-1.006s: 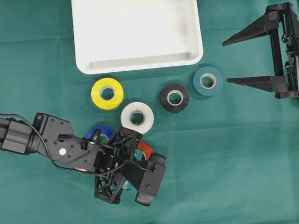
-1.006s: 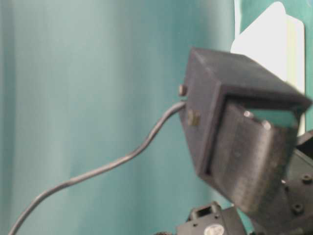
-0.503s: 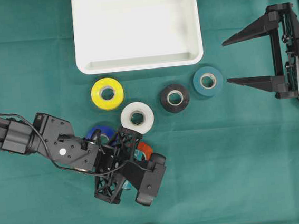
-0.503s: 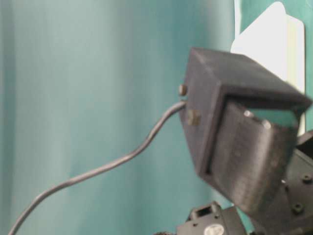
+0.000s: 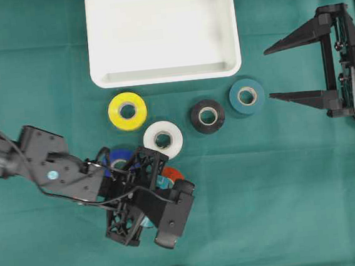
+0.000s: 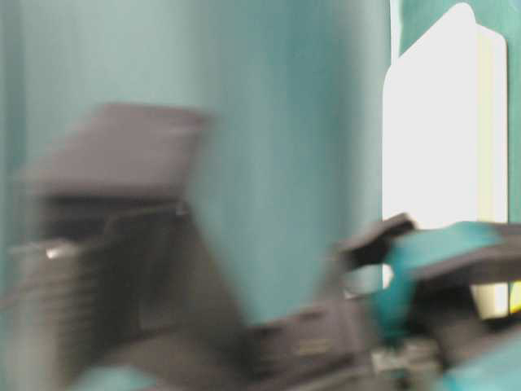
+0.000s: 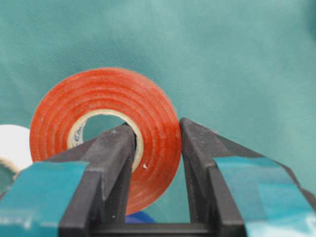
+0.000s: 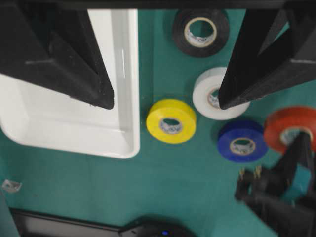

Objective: Pick up the tape from a random location and place it into the white case.
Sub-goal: 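Lower the left gripper into the red roll's hole and close on its rim, then lift the red roll and carry it with the left gripper over the white tray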

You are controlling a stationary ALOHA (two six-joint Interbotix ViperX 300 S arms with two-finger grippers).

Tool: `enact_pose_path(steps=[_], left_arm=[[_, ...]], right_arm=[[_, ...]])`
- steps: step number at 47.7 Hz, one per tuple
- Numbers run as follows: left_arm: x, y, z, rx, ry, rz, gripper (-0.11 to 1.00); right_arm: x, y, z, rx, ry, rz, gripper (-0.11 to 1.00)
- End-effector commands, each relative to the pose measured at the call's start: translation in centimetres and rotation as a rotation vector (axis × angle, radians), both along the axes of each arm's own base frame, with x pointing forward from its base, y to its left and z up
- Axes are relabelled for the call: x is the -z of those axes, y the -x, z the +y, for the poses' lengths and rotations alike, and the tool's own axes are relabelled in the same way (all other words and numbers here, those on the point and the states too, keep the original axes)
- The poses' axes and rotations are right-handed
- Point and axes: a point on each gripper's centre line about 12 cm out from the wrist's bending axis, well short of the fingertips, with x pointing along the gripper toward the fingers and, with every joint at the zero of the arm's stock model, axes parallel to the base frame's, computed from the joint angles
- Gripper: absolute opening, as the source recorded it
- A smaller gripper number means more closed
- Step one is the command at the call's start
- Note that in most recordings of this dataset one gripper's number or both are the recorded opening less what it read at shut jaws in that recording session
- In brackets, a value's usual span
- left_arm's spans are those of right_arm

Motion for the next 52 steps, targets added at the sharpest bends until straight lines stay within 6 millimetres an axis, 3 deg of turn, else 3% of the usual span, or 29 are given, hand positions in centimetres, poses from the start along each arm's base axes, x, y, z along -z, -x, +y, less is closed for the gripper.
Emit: enact_pose_path(steps=[1,30,38,52], left_arm=[[-5.2,0.1,-0.1,0.003,0.033,-0.089,0.24],[-19.0,3.0,1.1,0.003,0.084,-0.242,0.24],[-20.7,3.4,1.3,0.003,0.084,-0.244,0.24],[-20.5,3.5,1.4,0.003,0.076,-0.227,0.24]], right_arm=[[-1.1,-0.3,0.0,0.001,0.002,-0.028,0.92],[-0.9,-0.3,0.0,0.002,0.000,-0.017,0.92],[-0.9,-0.3,0.0,0.000,0.002,-0.015,0.92],[-0.9,-0.3,0.0,-0.001,0.003,-0.015,0.92]])
